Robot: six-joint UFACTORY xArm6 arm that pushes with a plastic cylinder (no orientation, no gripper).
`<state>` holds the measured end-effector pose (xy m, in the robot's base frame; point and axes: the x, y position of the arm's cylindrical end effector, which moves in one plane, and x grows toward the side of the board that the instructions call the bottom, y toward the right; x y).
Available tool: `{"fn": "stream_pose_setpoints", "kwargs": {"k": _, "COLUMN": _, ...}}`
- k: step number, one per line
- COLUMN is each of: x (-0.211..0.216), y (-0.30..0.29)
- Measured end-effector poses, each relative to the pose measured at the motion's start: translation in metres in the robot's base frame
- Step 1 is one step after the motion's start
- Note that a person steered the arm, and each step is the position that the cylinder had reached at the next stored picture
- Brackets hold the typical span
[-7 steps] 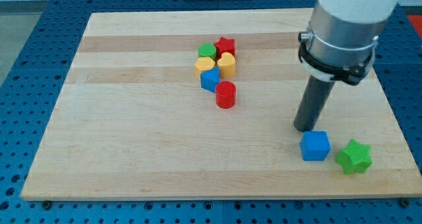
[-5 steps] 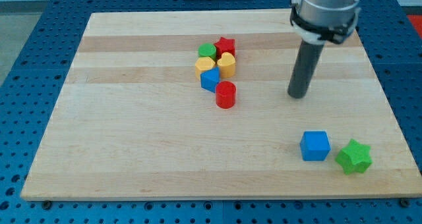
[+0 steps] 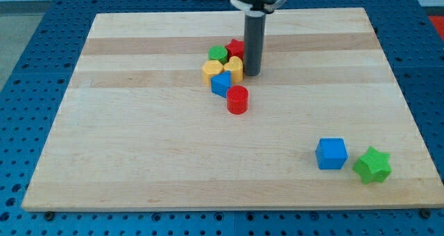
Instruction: Move the blue triangle diagonally left of the blue cube
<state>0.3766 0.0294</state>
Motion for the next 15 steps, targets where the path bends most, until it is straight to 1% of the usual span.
{"fn": "stream_pose_setpoints", "kwargs": {"k": 1, "x": 0.007, "y": -0.027}}
{"fn": "stream_pose_setpoints", "kwargs": {"k": 4, "x": 0.013, "y": -0.069}}
{"fn": "stream_pose_setpoints", "kwargs": {"k": 7, "x": 0.037, "y": -0.082}}
{"fn": "stream_pose_setpoints", "kwargs": {"k": 10, "x": 0.037, "y": -0.169}}
{"fn": "stream_pose_setpoints", "kwargs": {"k": 11, "x": 0.040, "y": -0.185}}
{"fn": "stream_pose_setpoints", "kwargs": {"k": 12, "x": 0.053, "y": -0.181}}
{"fn": "stream_pose_setpoints", "kwargs": {"k": 13, "x": 0.059, "y": -0.158}}
{"fn": "stream_pose_setpoints", "kwargs": {"k": 15, "x": 0.055, "y": -0.106}}
